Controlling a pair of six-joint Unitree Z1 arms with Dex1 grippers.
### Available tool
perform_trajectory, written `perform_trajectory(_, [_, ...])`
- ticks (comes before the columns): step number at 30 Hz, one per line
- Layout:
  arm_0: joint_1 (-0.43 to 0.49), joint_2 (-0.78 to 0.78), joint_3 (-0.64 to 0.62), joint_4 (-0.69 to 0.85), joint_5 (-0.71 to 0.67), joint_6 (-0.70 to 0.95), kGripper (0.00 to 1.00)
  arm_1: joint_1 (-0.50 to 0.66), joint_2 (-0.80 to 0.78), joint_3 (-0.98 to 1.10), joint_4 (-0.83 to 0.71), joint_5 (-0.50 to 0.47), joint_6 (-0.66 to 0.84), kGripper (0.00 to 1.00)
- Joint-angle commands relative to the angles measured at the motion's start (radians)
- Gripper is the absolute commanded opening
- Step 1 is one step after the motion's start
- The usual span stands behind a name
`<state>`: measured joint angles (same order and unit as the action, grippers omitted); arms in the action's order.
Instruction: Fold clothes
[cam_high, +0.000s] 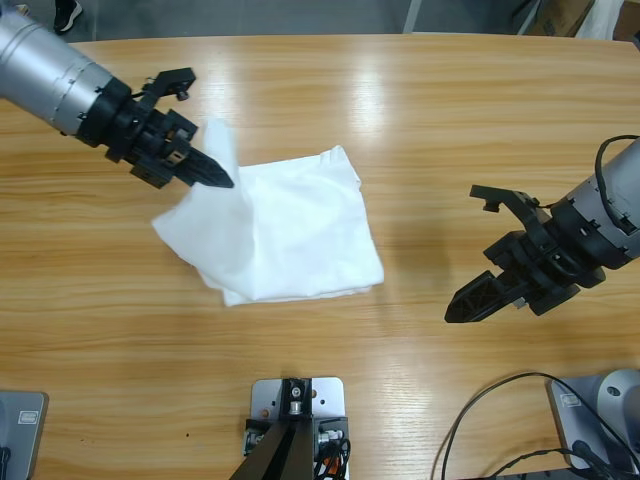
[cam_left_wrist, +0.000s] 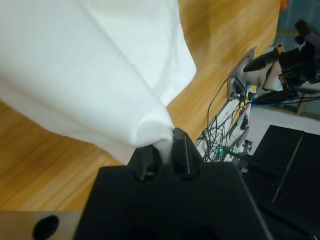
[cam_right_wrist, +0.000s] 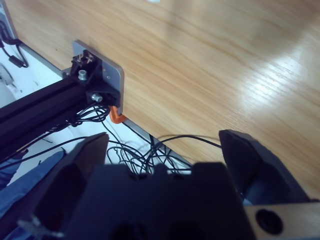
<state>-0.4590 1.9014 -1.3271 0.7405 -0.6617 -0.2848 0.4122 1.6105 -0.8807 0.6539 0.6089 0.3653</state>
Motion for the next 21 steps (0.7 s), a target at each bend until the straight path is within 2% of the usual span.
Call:
perform_trajectory(1, [-0.088, 0.125, -0.091, 0.066, 0.007, -0.023, 0.000, 0.011, 0.017, 0.011, -0.008, 0.020, -0.011, 0.908])
perform_trajectory(13, [-0.194, 0.288, -0.291, 0.192, -0.007, -0.022, 0.000, 0.011, 0.029, 0.004, -0.011, 0.037, -0.020, 0.908])
perform_trajectory(21, [-0.233, 0.425, -0.543, 0.329, -0.010, -0.024, 0.000, 0.011, 0.022, 0.002, -0.011, 0.047, -0.029, 0.908])
